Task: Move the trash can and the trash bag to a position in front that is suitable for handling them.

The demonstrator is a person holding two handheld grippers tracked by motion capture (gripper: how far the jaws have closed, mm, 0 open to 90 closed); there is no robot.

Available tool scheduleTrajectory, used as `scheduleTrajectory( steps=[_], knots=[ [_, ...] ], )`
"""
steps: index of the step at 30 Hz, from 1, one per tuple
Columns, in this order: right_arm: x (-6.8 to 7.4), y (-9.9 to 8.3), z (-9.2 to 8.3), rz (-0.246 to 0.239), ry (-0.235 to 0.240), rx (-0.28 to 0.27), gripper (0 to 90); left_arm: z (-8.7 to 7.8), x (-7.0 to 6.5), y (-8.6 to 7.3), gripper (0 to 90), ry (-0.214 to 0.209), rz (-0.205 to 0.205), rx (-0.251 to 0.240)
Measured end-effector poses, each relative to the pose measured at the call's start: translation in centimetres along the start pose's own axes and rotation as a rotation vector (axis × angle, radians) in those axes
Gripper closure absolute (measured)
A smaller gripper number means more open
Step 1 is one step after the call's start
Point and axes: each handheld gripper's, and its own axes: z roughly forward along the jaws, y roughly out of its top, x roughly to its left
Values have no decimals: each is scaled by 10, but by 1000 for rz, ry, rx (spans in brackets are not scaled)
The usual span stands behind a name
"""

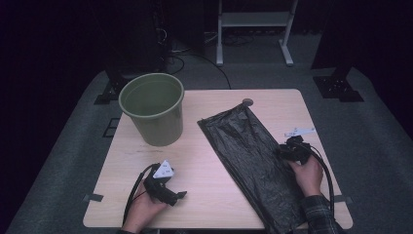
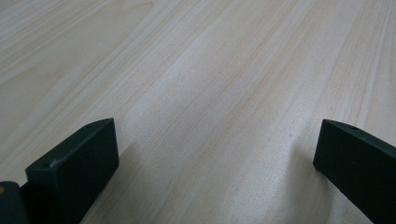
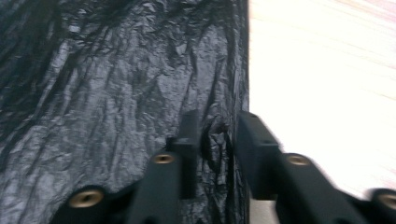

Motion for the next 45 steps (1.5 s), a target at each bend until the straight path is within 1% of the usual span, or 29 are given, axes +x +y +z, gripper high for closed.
scheduleTrajectory(
  steps=[1, 2, 3, 6, 8, 14, 16, 17, 19, 21, 22, 23, 26, 27, 28, 29, 30, 32, 33, 34, 35, 36, 37, 38, 39, 40, 42, 43, 45],
  knots=[
    [0, 0, 0, 2, -6, 2, 798, 0, 0, 0, 0, 0, 0, 0],
    [0, 0, 0, 2, -6, 2, 798, 0, 0, 0, 0, 0, 0, 0],
    [-1, -1, 0, 16, 15, 0, 900, 0, 0, 0, 0, 0, 0, 0],
    [-5, -3, -1, 32, 27, -11, 900, 0, 0, 0, 0, 0, 1, 0],
    [-7, -4, -2, 45, 5, -10, 900, 0, 0, 0, 0, 0, 1, 0],
    [-23, -12, -10, 98, -48, -11, 900, 0, 0, 0, 0, 0, 0, 0],
    [-25, -14, -12, 95, -59, -5, 900, 0, 0, 0, 0, 0, 1, 0],
    [-24, -14, -14, 87, -61, -13, 900, 0, 0, 0, 0, 0, 1, 0],
    [-20, -15, -19, 73, -51, -51, 833, 0, 0, 0, 0, 0, 1, 0],
    [-14, -13, -23, 48, -24, -64, 784, 0, 0, 0, 0, 0, 1, 0],
    [-8, -12, -26, 28, -7, -71, 742, 0, 0, 0, 0, 0, 1, 0],
    [-4, -12, -27, 19, 19, -81, 684, 0, 0, 0, 0, 0, 1, 0],
    [9, -15, -31, 11, 83, -104, 579, 0, 0, 0, 0, 0, 1, 0],
    [13, -16, -32, 6, 99, -108, 544, 0, 0, 0, 0, 0, 1, 0],
    [16, -17, -33, 3, 106, -110, 527, 0, 0, 0, 0, 0, 1, 0],
    [20, -18, -35, 1, 122, -112, 481, 0, 0, 0, 0, 4, -3, 0],
    [23, -20, -35, 3, 122, -115, 415, 0, -1, 0, 0, 8, -7, 0],
    [29, -23, -35, -1, 134, -108, 336, 0, -1, 0, 0, 9, -9, 0],
    [33, -26, -34, -9, 131, -101, 259, 0, -1, 0, 0, 11, -12, 0],
    [33, -26, -34, -9, 131, -101, 259, 0, -1, 0, 0, 11, -12, 0],
    [41, -30, -30, -43, 108, -93, 145, 1, -2, 1, 0, 12, -13, -1],
    [45, -32, -28, -62, 83, -83, 98, 1, -2, 1, 0, 12, -13, -1],
    [47, -33, -26, -72, 78, -68, 99, 1, -2, 1, 0, 18, -19, 0],
    [48, -34, -24, -78, 92, -53, 98, 1, -3, 1, 0, 22, -22, 0],
    [48, -34, -24, -78, 92, -53, 98, 1, -3, 1, 0, 22, -22, 0],
    [49, -35, -21, -86, 112, -52, 98, 1, -3, 2, 0, 26, -31, 3],
    [49, -36, -19, -72, 136, -55, 98, -1, -2, 2, 0, 20, -51, 1],
    [49, -36, -19, -72, 136, -57, 98, -2, -1, 2, 0, 17, -62, -12],
    [49, -38, -17, -73, 132, -55, 98, -5, -1, 3, 0, 26, -65, -27]
  ],
)
